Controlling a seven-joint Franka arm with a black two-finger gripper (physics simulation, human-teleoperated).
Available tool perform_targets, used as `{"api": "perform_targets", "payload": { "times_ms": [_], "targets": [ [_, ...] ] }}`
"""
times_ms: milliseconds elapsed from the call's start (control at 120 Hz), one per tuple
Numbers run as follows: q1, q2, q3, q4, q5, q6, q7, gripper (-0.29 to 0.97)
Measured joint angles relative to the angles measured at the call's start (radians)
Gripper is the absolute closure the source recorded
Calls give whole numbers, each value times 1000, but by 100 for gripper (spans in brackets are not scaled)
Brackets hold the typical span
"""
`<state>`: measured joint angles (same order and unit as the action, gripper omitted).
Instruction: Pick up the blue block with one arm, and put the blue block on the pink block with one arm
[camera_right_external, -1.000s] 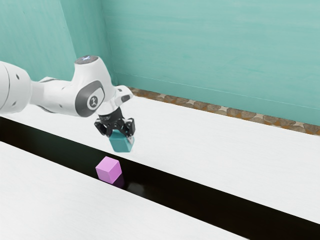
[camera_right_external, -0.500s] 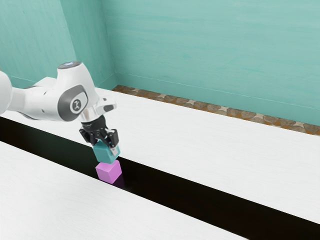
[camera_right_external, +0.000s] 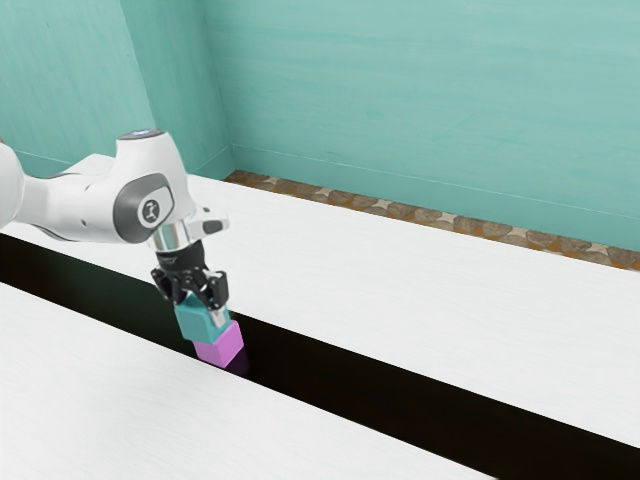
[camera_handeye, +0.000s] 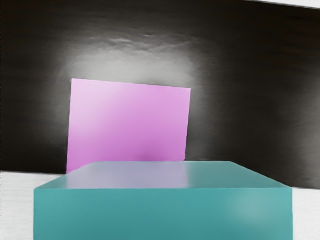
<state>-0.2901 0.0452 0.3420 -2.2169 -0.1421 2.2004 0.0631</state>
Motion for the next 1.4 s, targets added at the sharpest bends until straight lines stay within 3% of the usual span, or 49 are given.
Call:
{"api": "perform_targets", "payload": {
  "times_ms": [608,1400],
  "targets": [
    [24,22,-6,0,30,66,100,32],
    [31,49,-15,0,-6,96,152,32]
  ]
}}
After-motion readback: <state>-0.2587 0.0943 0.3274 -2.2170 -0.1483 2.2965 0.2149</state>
